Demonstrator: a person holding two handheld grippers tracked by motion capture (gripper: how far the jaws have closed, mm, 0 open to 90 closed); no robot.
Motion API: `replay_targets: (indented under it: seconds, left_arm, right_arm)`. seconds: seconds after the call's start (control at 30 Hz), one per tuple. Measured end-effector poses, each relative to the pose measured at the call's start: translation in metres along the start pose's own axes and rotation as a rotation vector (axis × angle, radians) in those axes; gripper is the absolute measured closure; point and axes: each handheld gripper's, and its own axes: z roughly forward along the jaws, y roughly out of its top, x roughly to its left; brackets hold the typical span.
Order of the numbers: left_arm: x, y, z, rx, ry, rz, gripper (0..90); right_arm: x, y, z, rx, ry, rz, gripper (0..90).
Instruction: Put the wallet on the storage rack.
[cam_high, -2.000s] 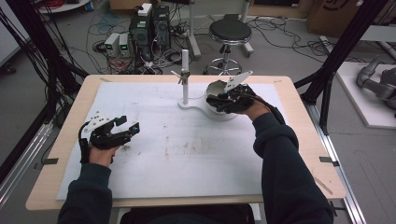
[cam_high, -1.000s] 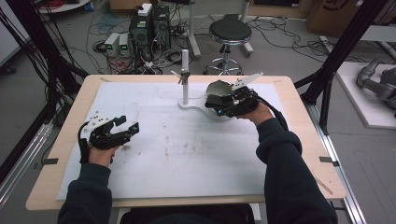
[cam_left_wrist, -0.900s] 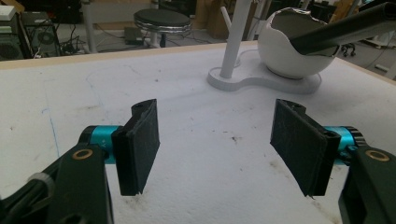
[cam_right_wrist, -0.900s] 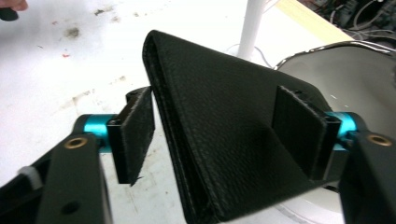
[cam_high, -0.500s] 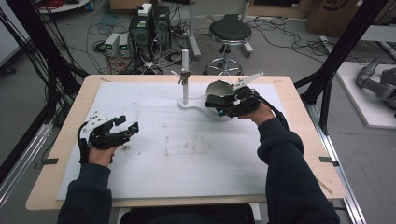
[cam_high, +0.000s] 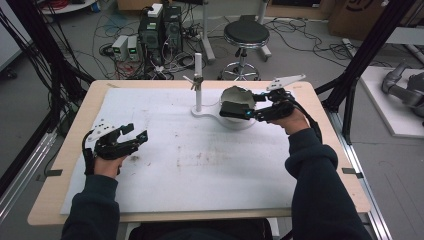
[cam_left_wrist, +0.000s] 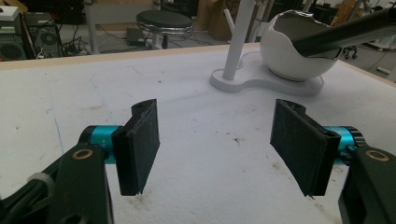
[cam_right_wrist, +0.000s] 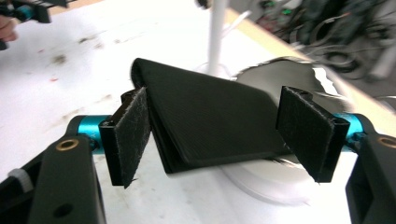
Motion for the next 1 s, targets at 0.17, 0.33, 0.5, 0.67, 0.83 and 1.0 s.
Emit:
replay_targets:
  seconds: [0.17, 0.33, 0.5, 0.67, 0.83, 1.0]
  left_arm:
    - [-0.001, 0.006, -0.002, -0.025, 0.011, -0.006, 27.2]
    - [-0.002, 0.01, 0.0, -0.035, 0.02, 0.009, 19.7]
    - [-0.004, 0.011, 0.0, -0.04, 0.009, 0.02, 19.7]
    - [-0.006, 0.011, 0.001, -0.036, 0.011, 0.018, 19.8]
    - [-0.006, 0.011, 0.001, -0.034, 0.013, 0.023, 20.0]
    - [-0.006, 0.011, 0.002, -0.029, 0.015, 0.018, 20.0]
  right_arm:
    - [0.002, -0.033, -0.034, -0.034, -0.129, 0.037, 23.5]
    - [0.009, -0.082, -0.057, -0.038, -0.227, 0.09, 21.3]
    - [0.021, -0.113, -0.067, -0.039, -0.264, 0.101, 21.2]
    - [0.027, -0.132, -0.071, -0.056, -0.28, 0.126, 21.1]
    - [0.03, -0.136, -0.069, -0.033, -0.29, 0.124, 21.1]
    - [0.031, -0.136, -0.069, -0.04, -0.289, 0.126, 21.0]
